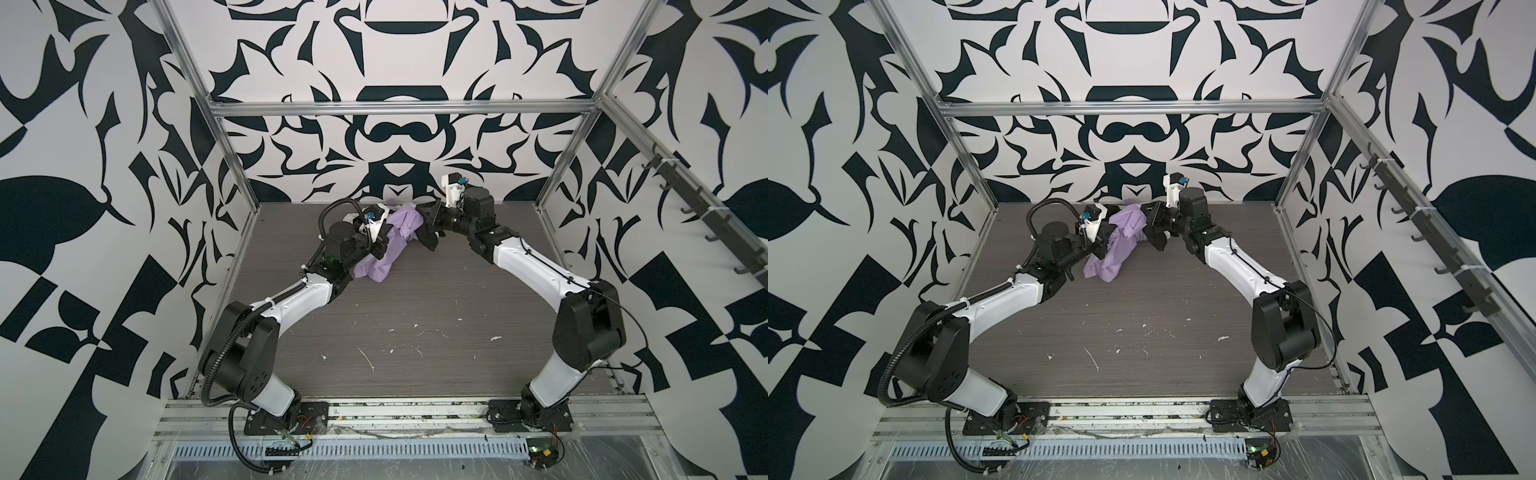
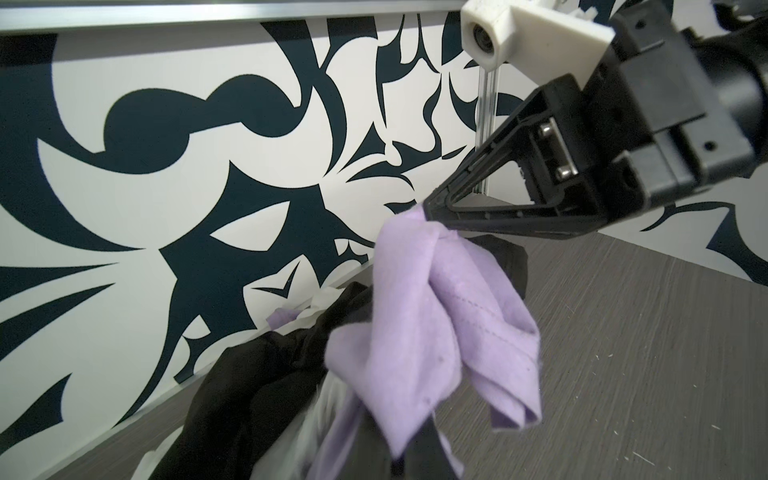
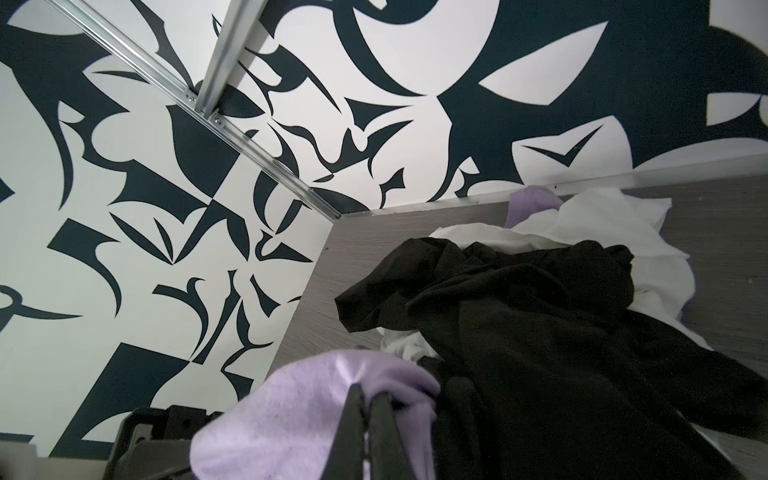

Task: Pick out a specific cloth from the pile
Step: 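Lift the lavender cloth upward out of the pile with both grippers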

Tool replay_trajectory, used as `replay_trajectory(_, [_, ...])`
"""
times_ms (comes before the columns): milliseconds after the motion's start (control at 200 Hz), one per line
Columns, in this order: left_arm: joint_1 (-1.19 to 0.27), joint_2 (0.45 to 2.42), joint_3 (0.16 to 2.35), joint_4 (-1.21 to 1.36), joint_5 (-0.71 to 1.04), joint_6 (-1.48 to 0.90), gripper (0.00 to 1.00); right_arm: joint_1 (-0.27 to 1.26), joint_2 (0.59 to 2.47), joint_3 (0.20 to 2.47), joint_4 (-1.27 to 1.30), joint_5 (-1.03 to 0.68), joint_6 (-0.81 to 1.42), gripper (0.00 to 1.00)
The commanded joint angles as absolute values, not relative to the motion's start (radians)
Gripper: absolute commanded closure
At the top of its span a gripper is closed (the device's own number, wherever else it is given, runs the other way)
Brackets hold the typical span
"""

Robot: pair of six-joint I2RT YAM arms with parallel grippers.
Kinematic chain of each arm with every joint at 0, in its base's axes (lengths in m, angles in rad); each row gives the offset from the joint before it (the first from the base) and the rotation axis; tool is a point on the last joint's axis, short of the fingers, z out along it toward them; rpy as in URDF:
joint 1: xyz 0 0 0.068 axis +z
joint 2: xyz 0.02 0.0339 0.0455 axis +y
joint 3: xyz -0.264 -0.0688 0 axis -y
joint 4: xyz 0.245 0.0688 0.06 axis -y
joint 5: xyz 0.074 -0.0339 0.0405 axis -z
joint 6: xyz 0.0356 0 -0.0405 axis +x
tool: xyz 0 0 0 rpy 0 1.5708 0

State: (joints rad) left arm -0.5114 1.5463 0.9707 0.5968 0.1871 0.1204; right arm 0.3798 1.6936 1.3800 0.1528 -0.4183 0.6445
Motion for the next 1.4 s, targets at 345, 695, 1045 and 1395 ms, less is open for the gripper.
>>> replay_trajectory(345, [-0.526, 1.509, 1.063, 0.591, 0.191, 0.146, 1.0, 0.353, 1.625, 1.477, 0.18, -0.406, 0.605, 1.0])
replay_trajectory(695, [-0.535, 1.534, 1.105, 0.58, 0.19, 0.164, 1.0, 0.377, 1.576, 1.48, 0.168, -0.358, 0.425, 1.0])
replay_trajectory(1045, [-0.542, 1.55, 1.158, 0.571, 0.188, 0.177, 1.0, 0.383, 1.583, 1.388, 0.378, -0.4, 0.225, 1.0])
replay_trajectory(1395, [-0.558, 1.555, 1.181, 0.577, 0.195, 0.189, 1.0, 0.383, 1.551, 1.27, 0.584, -0.404, 0.099, 1.0])
